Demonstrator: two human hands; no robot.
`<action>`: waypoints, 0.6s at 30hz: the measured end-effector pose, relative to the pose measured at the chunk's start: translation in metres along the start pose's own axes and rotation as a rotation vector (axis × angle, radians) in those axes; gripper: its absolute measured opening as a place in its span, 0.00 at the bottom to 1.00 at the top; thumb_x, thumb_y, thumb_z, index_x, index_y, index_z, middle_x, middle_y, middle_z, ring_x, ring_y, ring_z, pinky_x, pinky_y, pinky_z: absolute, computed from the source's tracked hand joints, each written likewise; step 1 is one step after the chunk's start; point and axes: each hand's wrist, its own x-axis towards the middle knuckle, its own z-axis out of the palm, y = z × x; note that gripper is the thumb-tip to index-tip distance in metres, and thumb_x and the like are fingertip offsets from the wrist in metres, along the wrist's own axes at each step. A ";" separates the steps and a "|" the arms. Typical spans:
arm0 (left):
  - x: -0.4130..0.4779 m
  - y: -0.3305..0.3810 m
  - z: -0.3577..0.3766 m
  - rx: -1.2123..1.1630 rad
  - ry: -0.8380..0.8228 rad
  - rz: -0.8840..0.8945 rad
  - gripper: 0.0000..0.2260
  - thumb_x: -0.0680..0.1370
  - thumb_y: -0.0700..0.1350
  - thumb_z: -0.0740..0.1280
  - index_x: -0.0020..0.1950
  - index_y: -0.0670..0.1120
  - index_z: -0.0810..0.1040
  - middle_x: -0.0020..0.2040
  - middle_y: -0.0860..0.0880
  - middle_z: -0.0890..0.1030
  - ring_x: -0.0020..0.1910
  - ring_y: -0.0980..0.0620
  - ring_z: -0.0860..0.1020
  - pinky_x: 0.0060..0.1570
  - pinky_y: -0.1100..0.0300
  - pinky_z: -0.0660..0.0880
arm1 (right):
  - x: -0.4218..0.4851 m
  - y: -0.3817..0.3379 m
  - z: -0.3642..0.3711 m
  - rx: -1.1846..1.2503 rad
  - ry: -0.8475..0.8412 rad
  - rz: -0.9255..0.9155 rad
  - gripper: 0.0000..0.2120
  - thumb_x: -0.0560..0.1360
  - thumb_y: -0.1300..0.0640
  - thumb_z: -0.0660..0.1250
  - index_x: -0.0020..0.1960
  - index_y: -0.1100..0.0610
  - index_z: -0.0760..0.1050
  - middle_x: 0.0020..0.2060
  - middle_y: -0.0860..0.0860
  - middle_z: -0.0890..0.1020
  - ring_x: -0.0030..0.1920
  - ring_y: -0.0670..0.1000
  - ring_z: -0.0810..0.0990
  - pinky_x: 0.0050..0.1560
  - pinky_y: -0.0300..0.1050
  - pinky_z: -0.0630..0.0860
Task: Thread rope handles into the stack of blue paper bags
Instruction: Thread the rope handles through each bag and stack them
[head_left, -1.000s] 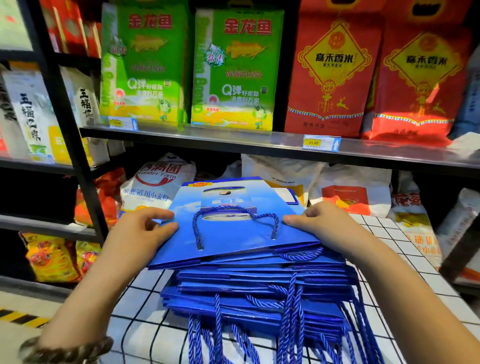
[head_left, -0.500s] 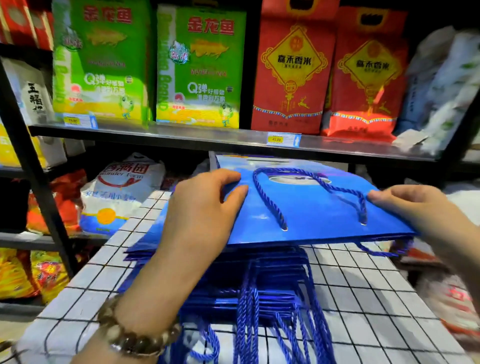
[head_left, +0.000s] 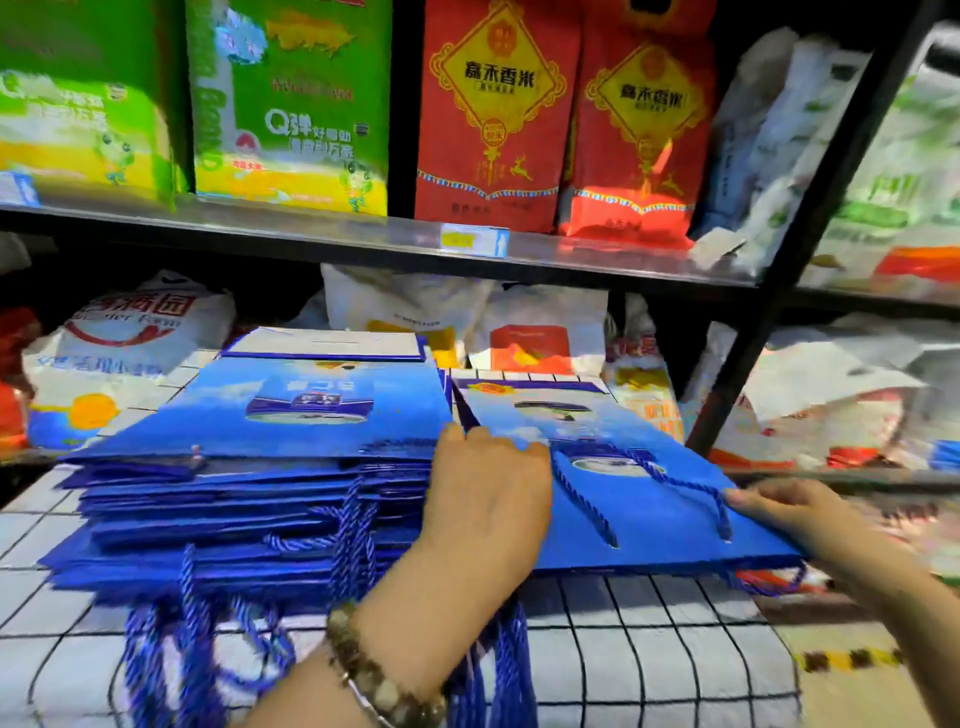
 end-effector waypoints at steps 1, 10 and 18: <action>-0.001 0.001 0.001 0.057 -0.044 0.009 0.13 0.64 0.53 0.75 0.42 0.48 0.80 0.37 0.46 0.81 0.41 0.46 0.78 0.46 0.54 0.69 | 0.004 0.006 0.000 -0.025 -0.024 0.018 0.17 0.74 0.59 0.67 0.27 0.62 0.72 0.17 0.47 0.70 0.17 0.41 0.65 0.19 0.31 0.58; -0.017 0.046 0.035 -0.122 -0.205 0.131 0.20 0.64 0.59 0.73 0.46 0.44 0.81 0.46 0.41 0.80 0.47 0.44 0.78 0.47 0.57 0.75 | 0.020 0.024 0.017 -0.415 -0.157 0.148 0.18 0.71 0.46 0.68 0.32 0.59 0.72 0.23 0.48 0.73 0.24 0.45 0.69 0.27 0.35 0.62; -0.020 0.044 0.066 -0.255 -0.587 0.029 0.29 0.78 0.63 0.48 0.76 0.54 0.45 0.77 0.46 0.40 0.74 0.42 0.37 0.67 0.34 0.38 | 0.035 -0.009 0.061 -0.585 -0.063 -0.178 0.28 0.73 0.46 0.67 0.69 0.53 0.64 0.67 0.51 0.71 0.64 0.51 0.71 0.61 0.45 0.68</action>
